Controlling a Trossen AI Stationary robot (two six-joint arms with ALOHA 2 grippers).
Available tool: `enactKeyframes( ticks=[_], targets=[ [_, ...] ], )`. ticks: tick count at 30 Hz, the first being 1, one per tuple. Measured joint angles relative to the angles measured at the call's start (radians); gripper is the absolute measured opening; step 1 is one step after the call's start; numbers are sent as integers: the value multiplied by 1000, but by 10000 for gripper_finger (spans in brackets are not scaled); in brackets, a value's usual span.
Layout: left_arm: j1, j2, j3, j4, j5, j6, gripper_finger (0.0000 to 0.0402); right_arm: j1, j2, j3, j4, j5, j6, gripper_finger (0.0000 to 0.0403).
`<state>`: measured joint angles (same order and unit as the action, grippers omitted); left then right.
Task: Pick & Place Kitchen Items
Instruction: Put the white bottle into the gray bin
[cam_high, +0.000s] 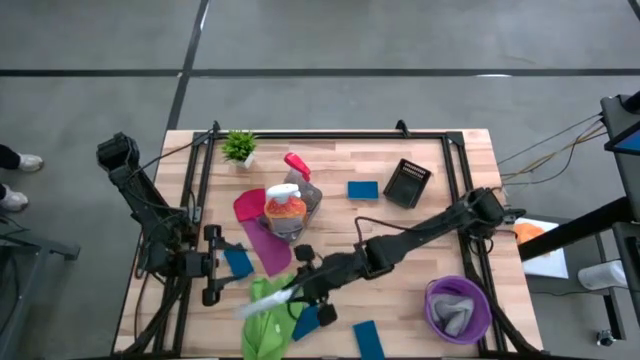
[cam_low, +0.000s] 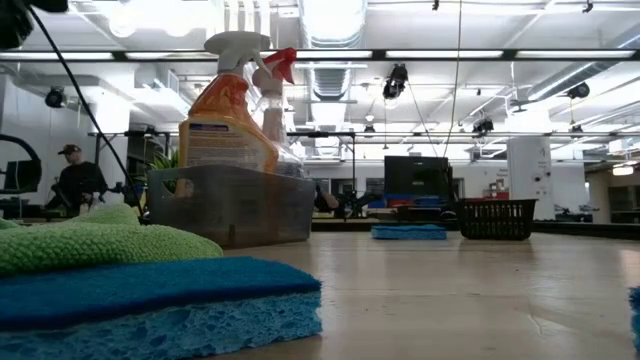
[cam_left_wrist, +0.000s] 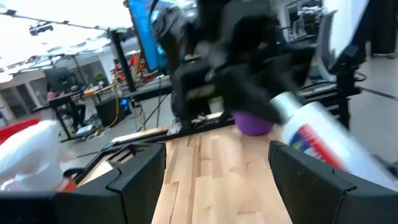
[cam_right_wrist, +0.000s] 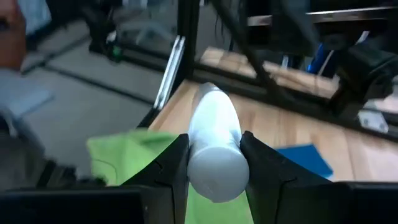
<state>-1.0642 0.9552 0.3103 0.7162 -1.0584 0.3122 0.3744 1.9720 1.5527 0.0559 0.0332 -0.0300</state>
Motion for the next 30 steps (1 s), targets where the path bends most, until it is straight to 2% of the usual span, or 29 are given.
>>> enactKeyframes(
  ticks=[6, 10, 13, 20, 24, 30],
  targets=[
    [-94, -4, 48, 0, -9, 84, 282, -58, -3, -191, 343, -44, 12, 110],
    [-147, -4, 58, 0, -45, 108, 282, -102, -47, -257, 326, -43, 25, 110],
    [-154, -4, 57, -1, -56, 108, 282, -125, -111, -266, 232, -17, 26, 110],
    [-153, -2, 56, -2, -58, 107, 282, -159, -253, -188, -136, 51, 8, 110],
    [-153, -2, 56, -2, -58, 103, 282, -182, -260, -98, -316, 83, 2, 110],
    [-153, -2, 56, -3, -58, 103, 282, -203, -178, 61, -512, 102, -32, 110]
  ],
)
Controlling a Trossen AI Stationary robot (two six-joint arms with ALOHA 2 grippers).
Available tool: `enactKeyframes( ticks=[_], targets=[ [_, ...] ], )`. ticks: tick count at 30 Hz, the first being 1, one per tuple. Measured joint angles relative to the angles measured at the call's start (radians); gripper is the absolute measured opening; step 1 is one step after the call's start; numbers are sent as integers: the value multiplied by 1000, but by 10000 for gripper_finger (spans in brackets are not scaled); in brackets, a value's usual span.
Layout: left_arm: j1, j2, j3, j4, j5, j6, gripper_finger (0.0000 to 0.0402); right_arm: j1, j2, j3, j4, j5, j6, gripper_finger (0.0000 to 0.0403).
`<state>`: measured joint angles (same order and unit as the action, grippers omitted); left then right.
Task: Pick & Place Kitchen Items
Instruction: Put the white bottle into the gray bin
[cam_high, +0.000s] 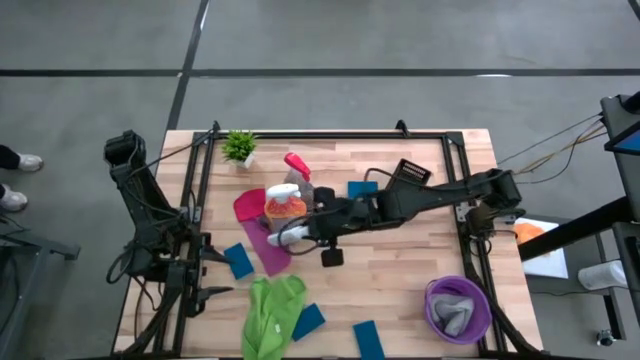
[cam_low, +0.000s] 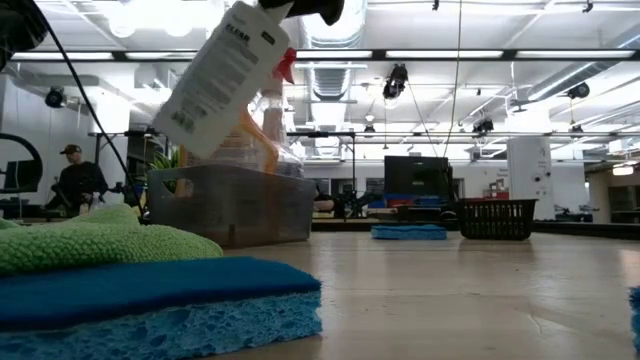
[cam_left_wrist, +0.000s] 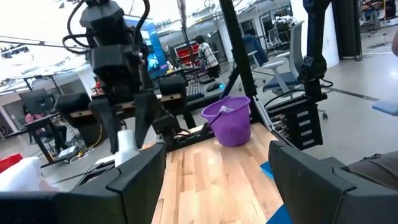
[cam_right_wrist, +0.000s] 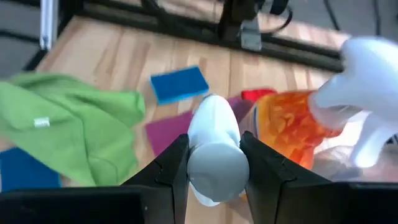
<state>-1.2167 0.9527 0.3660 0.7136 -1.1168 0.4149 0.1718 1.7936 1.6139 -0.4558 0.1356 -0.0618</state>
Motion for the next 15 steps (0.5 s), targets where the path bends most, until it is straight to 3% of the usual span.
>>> enactKeyframes(
  ticks=[15],
  targets=[
    [0, 0, -13, 0, -11, -22, 282, -22, 200, 377, -362, 58, -71, 110]
  ],
)
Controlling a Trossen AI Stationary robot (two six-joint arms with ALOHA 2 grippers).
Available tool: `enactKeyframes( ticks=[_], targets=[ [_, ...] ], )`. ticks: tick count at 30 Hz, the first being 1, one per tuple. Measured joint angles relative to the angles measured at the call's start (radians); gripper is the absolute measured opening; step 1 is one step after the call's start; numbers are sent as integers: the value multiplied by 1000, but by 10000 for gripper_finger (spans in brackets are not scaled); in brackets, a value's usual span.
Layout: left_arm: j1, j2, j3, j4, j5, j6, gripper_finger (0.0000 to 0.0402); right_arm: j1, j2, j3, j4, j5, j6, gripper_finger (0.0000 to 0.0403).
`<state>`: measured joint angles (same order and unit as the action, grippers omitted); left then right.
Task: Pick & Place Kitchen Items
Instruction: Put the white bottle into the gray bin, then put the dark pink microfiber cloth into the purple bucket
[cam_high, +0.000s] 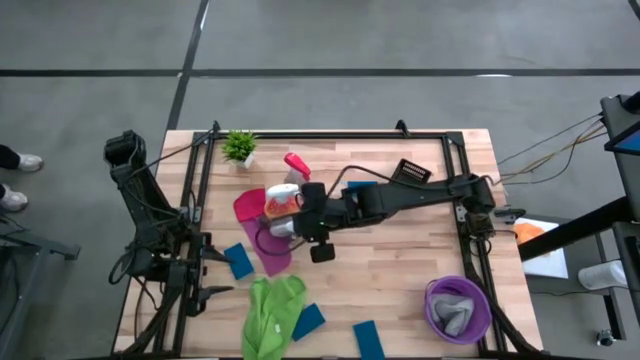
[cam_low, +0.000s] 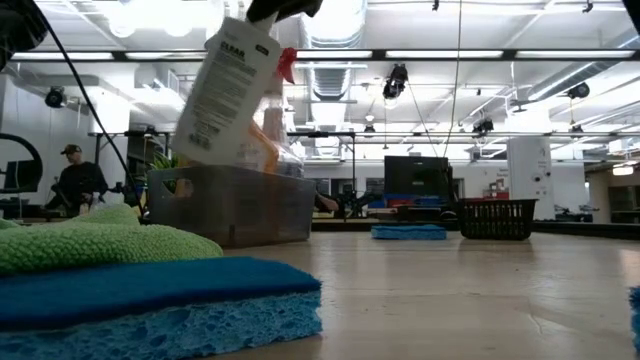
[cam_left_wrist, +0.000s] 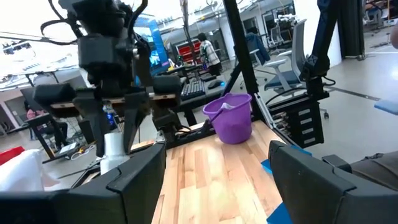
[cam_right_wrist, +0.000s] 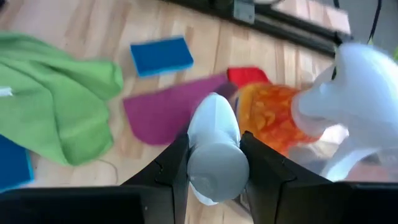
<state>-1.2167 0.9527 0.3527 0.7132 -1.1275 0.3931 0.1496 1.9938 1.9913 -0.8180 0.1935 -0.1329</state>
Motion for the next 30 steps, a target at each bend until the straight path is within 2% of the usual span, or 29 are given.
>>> enactKeyframes(
  ticks=[10, 17, 19, 21, 27, 30],
  targets=[
    [1, 0, 0, 0, -8, -4, 282, -25, 173, 180, -185, -16, -13, 109],
    [1, 0, 0, 0, -26, -3, 282, -28, 308, 358, -259, -17, -64, 110],
    [1, 0, 0, -2, -30, -6, 282, -30, 322, 361, -233, -13, -75, 111],
    [1, 0, 0, -8, -30, -8, 282, -33, 312, 341, -213, -11, -84, 133],
    [1, 0, 0, -19, -34, -24, 282, -41, 294, 338, -191, -6, -79, 240],
    [1, 0, 0, -19, -37, -27, 282, -40, 275, 339, -168, 7, -75, 270]
  ],
)
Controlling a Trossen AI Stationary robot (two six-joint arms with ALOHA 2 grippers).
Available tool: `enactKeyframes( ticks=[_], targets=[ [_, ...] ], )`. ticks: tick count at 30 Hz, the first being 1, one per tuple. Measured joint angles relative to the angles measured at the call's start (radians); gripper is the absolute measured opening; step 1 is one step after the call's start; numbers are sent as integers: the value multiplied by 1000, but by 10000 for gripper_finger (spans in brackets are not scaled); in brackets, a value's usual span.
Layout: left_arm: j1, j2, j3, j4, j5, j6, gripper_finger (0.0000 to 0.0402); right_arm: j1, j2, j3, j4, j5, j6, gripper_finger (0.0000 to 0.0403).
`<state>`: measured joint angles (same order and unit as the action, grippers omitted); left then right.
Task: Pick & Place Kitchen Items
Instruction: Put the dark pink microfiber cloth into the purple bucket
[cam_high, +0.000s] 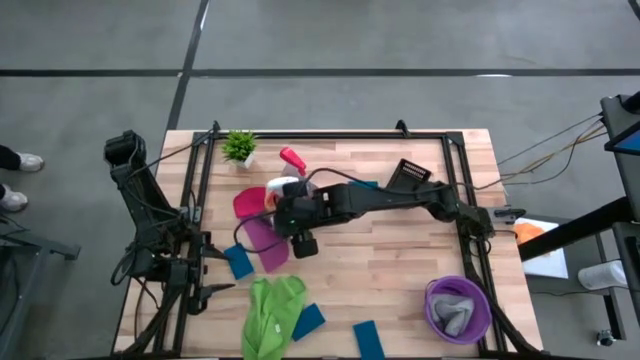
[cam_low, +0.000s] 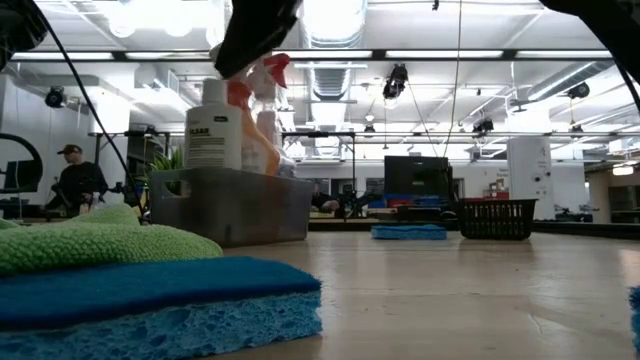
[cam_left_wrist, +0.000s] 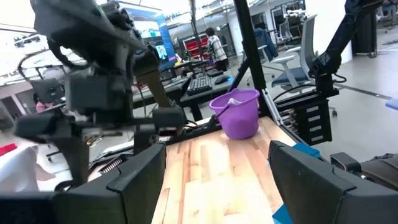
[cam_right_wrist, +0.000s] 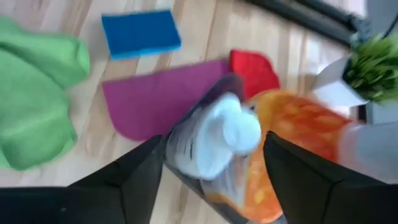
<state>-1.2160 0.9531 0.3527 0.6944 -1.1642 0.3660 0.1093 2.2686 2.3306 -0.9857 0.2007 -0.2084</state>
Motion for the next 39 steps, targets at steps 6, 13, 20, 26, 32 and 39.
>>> enactKeyframes(
  ticks=[6, 13, 20, 26, 32, 39],
  targets=[
    [0, 0, 0, -4, 0, -7, 282, 8, -19, -1, 47, 16, -4, 284],
    [0, 0, 0, -12, 0, -19, 282, 51, -56, -50, 359, -210, -16, 285],
    [3, 1, -4, -15, -1, -52, 282, 90, -66, -285, 1100, -404, -16, 285],
    [34, 1, -41, -11, -23, -117, 282, 109, -67, -587, 1813, -410, 3, 286],
    [84, 0, -67, -4, -23, -166, 282, 124, -116, -779, 1958, -401, -3, 286],
    [115, 0, -67, -6, -23, -181, 282, 151, -304, -926, 1889, -367, -81, 286]
  ],
)
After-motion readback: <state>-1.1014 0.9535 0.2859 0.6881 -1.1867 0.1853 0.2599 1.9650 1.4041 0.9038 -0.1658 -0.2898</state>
